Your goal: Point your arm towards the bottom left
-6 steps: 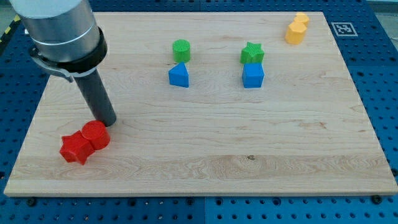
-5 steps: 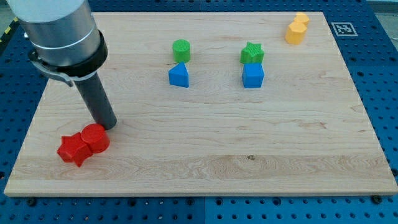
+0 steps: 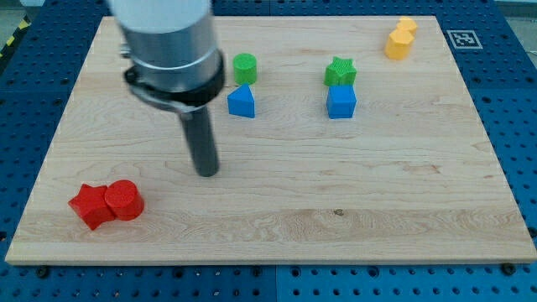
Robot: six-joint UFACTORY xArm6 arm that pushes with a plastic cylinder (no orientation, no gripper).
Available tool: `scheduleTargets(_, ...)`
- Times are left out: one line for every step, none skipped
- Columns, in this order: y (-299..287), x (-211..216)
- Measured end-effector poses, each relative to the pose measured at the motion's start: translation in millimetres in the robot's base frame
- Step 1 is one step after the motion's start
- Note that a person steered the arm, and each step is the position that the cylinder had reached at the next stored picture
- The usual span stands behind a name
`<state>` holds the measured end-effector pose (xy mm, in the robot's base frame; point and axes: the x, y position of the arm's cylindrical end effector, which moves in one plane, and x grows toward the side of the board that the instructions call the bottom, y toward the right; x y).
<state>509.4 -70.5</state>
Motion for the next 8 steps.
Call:
scheduleTargets(11.0, 0.0)
scheduleTargets(10.7, -0.1)
scheduleTargets(-28.9, -13.2)
scheduleTargets(-111.7, -17.1)
scheduleTargets(-215.3, -17.2)
scheduleTargets(-234.1, -16.2)
scheduleTargets(-233.8, -14.5)
scheduleTargets(-233.1, -8.2)
